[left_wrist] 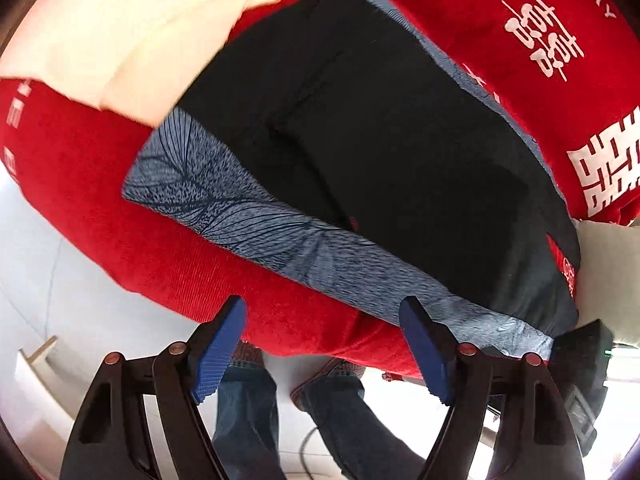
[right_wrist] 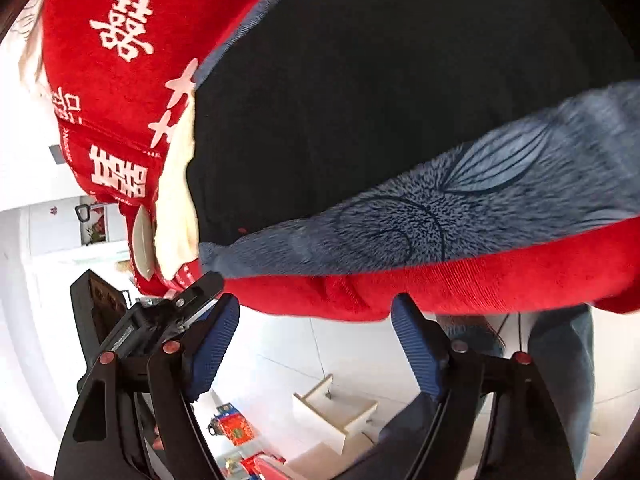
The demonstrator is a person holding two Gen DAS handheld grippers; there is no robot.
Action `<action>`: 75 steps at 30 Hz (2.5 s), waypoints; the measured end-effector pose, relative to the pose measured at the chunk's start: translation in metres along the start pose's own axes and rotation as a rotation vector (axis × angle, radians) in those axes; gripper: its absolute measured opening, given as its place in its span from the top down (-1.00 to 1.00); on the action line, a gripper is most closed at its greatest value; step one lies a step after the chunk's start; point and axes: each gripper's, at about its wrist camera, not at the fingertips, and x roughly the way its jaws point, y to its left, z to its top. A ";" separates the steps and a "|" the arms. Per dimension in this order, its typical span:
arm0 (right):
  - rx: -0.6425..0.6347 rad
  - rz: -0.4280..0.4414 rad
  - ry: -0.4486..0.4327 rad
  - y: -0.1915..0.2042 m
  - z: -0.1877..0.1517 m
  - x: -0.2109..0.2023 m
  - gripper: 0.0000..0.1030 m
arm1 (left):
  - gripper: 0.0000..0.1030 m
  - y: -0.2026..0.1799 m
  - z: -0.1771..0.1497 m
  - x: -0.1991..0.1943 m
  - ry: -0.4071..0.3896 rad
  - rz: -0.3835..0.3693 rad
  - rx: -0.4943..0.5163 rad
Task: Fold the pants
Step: 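Grasp the grey cuff of one trouser leg with each gripper, then lift the cuffs and fold the legs over toward the waistband with both grippers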
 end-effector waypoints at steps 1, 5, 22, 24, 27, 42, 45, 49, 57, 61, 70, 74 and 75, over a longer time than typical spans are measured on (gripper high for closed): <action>0.009 0.008 -0.010 -0.006 -0.001 0.007 -0.58 | -0.55 0.003 0.001 0.004 0.004 -0.010 0.002; 0.041 0.058 -0.045 -0.023 0.001 0.015 -0.58 | -0.55 0.009 0.003 0.013 0.015 -0.043 0.022; 0.068 0.311 -0.174 0.020 0.032 -0.025 0.72 | -0.83 0.016 0.035 0.015 -0.001 -0.275 -0.209; 0.061 0.325 -0.172 0.026 0.036 -0.029 0.72 | -0.83 0.015 0.044 0.014 -0.016 -0.286 -0.225; 0.042 0.307 -0.155 0.023 0.037 -0.029 0.72 | -0.80 0.018 0.060 0.013 -0.039 -0.286 -0.271; 0.181 0.353 -0.217 -0.069 0.017 -0.018 -0.07 | 0.45 0.004 0.081 0.017 0.046 -0.257 -0.172; 0.245 0.479 -0.243 -0.084 0.011 -0.011 -0.07 | 0.45 0.003 0.086 0.009 0.059 -0.283 -0.169; 0.385 0.634 -0.308 -0.102 0.001 0.005 -0.07 | 0.45 -0.005 0.093 0.004 0.069 -0.280 -0.131; 0.492 0.707 -0.424 -0.122 0.011 -0.035 0.01 | 0.45 -0.001 0.090 0.015 0.108 -0.241 -0.109; 0.470 0.546 -0.359 -0.100 0.021 -0.049 0.73 | 0.45 -0.002 0.087 0.009 0.088 -0.229 -0.093; 0.131 0.233 -0.321 -0.001 0.074 -0.119 0.76 | 0.59 -0.040 0.118 -0.042 -0.006 -0.274 -0.009; 0.078 0.194 -0.266 0.024 0.127 -0.129 0.76 | 0.59 -0.065 0.149 -0.052 -0.052 -0.296 0.004; 0.064 0.185 -0.250 0.024 0.138 -0.132 0.76 | 0.59 -0.073 0.159 -0.050 -0.063 -0.300 0.009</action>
